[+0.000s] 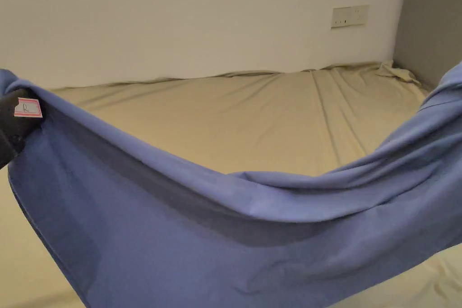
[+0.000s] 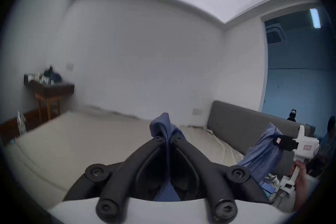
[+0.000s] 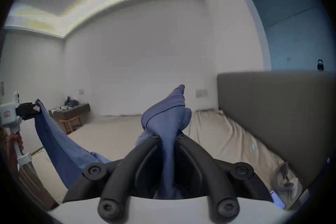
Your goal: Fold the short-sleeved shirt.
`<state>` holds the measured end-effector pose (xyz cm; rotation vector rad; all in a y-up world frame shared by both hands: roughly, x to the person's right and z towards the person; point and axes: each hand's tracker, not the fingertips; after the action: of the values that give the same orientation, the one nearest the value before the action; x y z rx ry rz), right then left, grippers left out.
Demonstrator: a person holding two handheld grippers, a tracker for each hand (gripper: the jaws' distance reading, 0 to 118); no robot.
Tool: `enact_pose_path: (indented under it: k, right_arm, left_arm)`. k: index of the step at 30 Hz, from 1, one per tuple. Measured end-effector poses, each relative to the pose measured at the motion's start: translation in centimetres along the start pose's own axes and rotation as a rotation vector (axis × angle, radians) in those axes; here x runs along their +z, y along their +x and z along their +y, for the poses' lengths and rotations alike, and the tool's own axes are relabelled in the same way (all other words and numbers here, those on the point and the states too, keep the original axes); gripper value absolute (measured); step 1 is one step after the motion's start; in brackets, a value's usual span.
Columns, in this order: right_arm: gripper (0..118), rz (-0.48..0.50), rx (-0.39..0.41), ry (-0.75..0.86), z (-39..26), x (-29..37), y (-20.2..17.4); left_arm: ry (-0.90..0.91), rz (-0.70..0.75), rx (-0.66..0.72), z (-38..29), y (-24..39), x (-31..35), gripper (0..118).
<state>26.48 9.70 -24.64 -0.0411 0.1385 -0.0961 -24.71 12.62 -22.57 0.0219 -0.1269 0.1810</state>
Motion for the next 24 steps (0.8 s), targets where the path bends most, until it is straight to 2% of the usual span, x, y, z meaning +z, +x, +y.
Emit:
enact_pose_path:
  k: [4, 9, 14, 15, 16, 24]
  right_arm:
    - [11, -0.008, 0.055, 0.065, 3.7, 1.6, -0.9]
    - [11, 0.015, 0.084, 0.096, 8.4, -1.5, -1.2]
    - [11, 0.011, 0.104, 0.077, 13.7, -10.5, 0.5]
    - [11, 0.022, 0.102, 0.068, 15.1, -11.7, -1.2]
    - [11, 0.021, 0.094, 0.059, 16.0, -13.6, -1.1]
    - [11, -0.041, 0.085, 0.01, 19.1, -27.1, -0.1]
  left_arm:
    - [0.058, -0.018, -0.045, 4.3, 1.4, 1.8, 2]
    - [0.076, -0.034, -0.094, 8.7, 1.5, -1.4, 2]
    - [0.06, -0.042, -0.111, 14.2, -0.2, -9.1, 2]
    - [0.043, -0.042, -0.103, 15.2, -0.6, -10.8, 2]
    - [0.034, -0.032, -0.102, 16.2, -0.7, -12.6, 2]
    - [0.003, 0.154, -0.155, 18.8, -3.4, -25.6, 2]
